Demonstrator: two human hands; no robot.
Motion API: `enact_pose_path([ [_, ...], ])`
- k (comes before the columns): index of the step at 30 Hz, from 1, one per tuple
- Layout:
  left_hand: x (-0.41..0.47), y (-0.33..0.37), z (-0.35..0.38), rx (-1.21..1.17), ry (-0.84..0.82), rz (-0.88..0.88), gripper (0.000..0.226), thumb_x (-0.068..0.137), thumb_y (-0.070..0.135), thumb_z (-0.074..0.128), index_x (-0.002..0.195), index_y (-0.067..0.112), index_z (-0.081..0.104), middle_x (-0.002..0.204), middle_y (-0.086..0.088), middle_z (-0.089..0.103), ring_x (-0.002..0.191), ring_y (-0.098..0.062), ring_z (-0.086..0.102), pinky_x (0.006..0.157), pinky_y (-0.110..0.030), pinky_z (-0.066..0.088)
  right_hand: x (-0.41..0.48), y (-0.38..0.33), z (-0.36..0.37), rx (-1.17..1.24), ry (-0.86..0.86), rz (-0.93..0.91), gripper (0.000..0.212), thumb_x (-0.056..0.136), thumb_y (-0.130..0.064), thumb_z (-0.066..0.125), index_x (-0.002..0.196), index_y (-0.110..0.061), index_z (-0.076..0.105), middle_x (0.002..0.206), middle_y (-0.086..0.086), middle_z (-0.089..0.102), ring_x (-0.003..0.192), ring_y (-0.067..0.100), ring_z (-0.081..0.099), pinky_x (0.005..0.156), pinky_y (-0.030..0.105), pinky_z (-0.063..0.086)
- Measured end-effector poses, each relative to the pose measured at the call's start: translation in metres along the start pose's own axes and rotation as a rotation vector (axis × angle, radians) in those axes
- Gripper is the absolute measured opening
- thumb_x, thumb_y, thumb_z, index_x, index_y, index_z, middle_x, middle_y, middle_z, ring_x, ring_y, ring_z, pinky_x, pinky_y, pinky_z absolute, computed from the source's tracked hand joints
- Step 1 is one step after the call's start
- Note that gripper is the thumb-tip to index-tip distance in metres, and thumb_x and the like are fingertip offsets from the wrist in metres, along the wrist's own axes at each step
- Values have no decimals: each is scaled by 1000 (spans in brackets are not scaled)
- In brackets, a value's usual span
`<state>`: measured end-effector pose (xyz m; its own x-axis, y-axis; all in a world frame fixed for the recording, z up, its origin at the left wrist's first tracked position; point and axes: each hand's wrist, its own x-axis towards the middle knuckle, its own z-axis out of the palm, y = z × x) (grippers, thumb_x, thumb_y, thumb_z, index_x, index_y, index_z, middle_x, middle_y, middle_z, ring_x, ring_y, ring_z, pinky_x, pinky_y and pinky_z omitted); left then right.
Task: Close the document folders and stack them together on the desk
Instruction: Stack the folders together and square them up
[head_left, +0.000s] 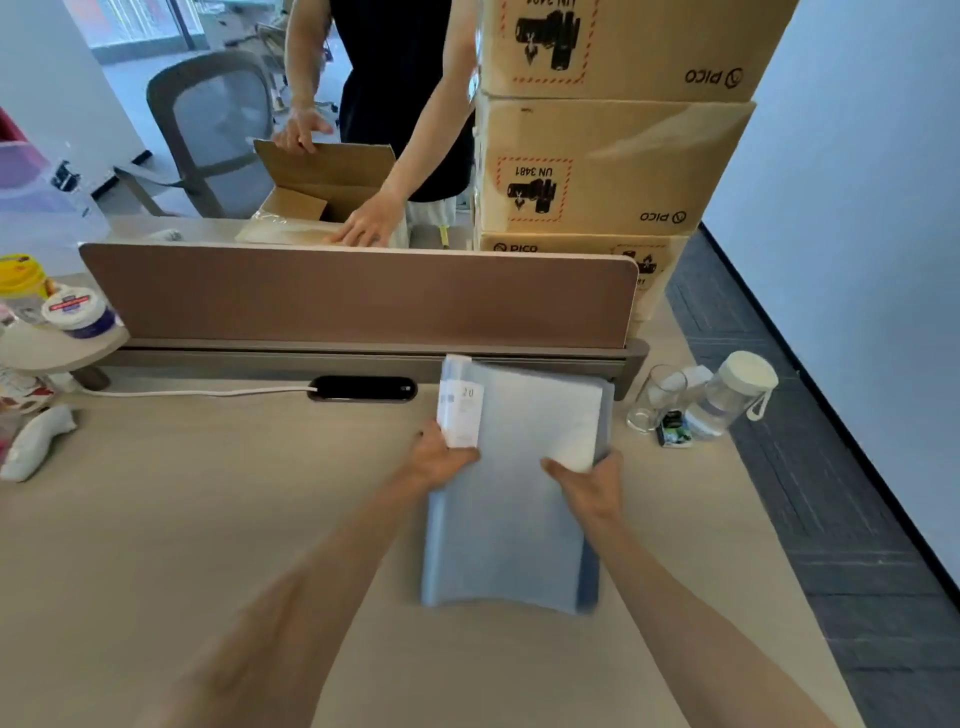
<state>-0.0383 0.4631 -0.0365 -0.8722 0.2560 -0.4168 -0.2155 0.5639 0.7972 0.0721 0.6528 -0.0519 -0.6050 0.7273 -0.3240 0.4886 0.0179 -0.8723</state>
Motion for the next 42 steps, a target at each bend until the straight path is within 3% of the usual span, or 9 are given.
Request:
enact_pose_path([
  [3, 5, -1, 38, -12, 4, -102, 72, 70, 31, 78, 128, 9, 40, 128, -13, 52, 112, -29, 57, 87, -39, 52, 25, 12, -19, -83, 6, 43, 80, 56, -28, 90, 115, -9, 41, 110, 11, 59, 99, 32, 62, 85, 49, 54],
  [7, 21, 8, 74, -10, 29, -164, 70, 77, 25, 75, 131, 4, 36, 133, -16, 46, 117, -28, 52, 81, -27, 42, 66, 24, -29, -159, -45, 124, 90, 45, -36, 91, 116, -8, 42, 113, 11, 58, 102, 30, 61, 87, 49, 54],
  [12, 46, 10, 97, -1, 39, -214, 67, 78, 28, 73, 129, 6, 36, 134, -15, 46, 119, -29, 51, 85, -28, 43, 115, 32, -28, -273, -101, 196, 97, 33, -46, 86, 113, -8, 46, 114, 9, 60, 99, 28, 64, 83, 46, 57],
  [18, 65, 9, 122, 35, 76, -250, 62, 80, 32, 68, 129, 10, 35, 133, -16, 45, 118, -32, 51, 87, -29, 42, 131, 33, -31, -396, -140, 226, 101, 50, -47, 85, 131, -5, 41, 132, 13, 48, 121, 31, 50, 100, 43, 48],
  [22, 72, 9, 134, 97, 78, -251, 59, 81, 38, 63, 128, 15, 36, 128, -15, 48, 115, -33, 52, 86, -30, 42, 141, 41, -38, -428, -159, 210, 97, 57, -47, 83, 133, -5, 40, 133, 15, 45, 122, 33, 47, 101, 42, 45],
  [29, 82, 17, 140, 177, 54, -252, 60, 83, 44, 58, 131, 16, 34, 129, -17, 47, 121, -37, 47, 100, -38, 41, 155, 42, -42, -448, -165, 176, 91, 61, -51, 80, 132, -10, 40, 133, 15, 42, 125, 34, 44, 105, 42, 41],
  [34, 81, 20, 143, 248, 65, -249, 65, 85, 45, 56, 135, 11, 32, 132, -16, 41, 123, -37, 45, 101, -38, 39, 153, 44, -38, -550, -131, 156, 90, 64, -60, 74, 130, -10, 37, 134, 18, 38, 131, 36, 29, 108, 44, 30],
  [38, 84, 21, 140, 253, 38, -264, 73, 83, 47, 58, 138, 9, 29, 137, -14, 36, 126, -34, 43, 102, -37, 39, 147, 42, -37, -572, -94, 157, 90, 67, -61, 71, 130, -10, 35, 135, 18, 39, 131, 36, 30, 107, 45, 30],
  [42, 77, 25, 135, 191, -13, -283, 65, 86, 45, 55, 136, 14, 29, 137, -14, 37, 125, -34, 44, 98, -36, 38, 145, 42, -41, -526, -74, 119, 84, 72, -58, 70, 130, -7, 36, 134, 20, 39, 128, 38, 33, 106, 47, 32],
])
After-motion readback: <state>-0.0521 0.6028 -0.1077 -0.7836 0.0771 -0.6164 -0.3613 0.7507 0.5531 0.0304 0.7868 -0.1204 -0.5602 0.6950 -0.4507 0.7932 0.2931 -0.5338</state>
